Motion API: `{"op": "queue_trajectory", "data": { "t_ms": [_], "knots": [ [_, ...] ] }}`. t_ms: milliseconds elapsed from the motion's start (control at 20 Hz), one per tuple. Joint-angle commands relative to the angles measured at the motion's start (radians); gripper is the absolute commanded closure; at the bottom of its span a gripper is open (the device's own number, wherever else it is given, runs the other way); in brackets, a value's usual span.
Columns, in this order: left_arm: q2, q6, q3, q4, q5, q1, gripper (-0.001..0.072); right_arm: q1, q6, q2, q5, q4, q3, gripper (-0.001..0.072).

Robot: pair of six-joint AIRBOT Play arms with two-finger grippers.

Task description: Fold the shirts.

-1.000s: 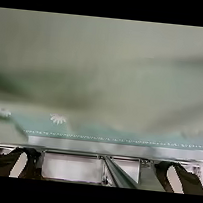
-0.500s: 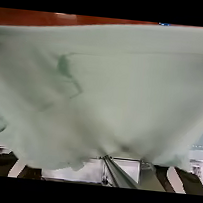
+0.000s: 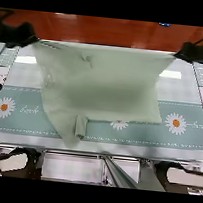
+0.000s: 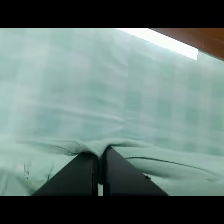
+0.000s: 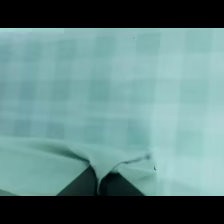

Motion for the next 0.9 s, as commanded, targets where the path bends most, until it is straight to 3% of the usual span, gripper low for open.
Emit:
{"op": "queue_trajectory", "data": {
  "t_ms": [0, 200, 300, 550, 700, 850],
  "knots": [
    [-0.254, 0.000, 0.099, -0.026, 0.061, -0.003, 0.0686, 0.019, 0.042, -0.279, -0.053, 0.008, 0.155, 0.0691],
    [-0.332, -0.016, 0.120, -0.025, -0.001, -0.014, 0.0686, 0.019, 0.086, -0.439, 0.069, 0.022, 0.282, 0.0690],
    [-0.327, 0.068, 0.121, -0.025, -0.026, -0.014, 0.0686, 0.018, 0.077, -0.444, 0.097, 0.028, 0.282, 0.0690],
    [-0.324, 0.163, 0.121, -0.012, -0.213, -0.007, 0.0686, -0.036, 0.049, -0.394, 0.235, 0.066, 0.282, 0.0690],
    [-0.325, 0.164, 0.100, 0.027, -0.280, -0.007, 0.0685, -0.059, 0.022, -0.387, 0.340, 0.055, 0.270, 0.0690],
    [-0.332, 0.164, 0.038, 0.027, -0.270, -0.009, 0.0686, -0.043, -0.003, -0.387, 0.328, 0.056, 0.197, 0.0690]
  ]
}}
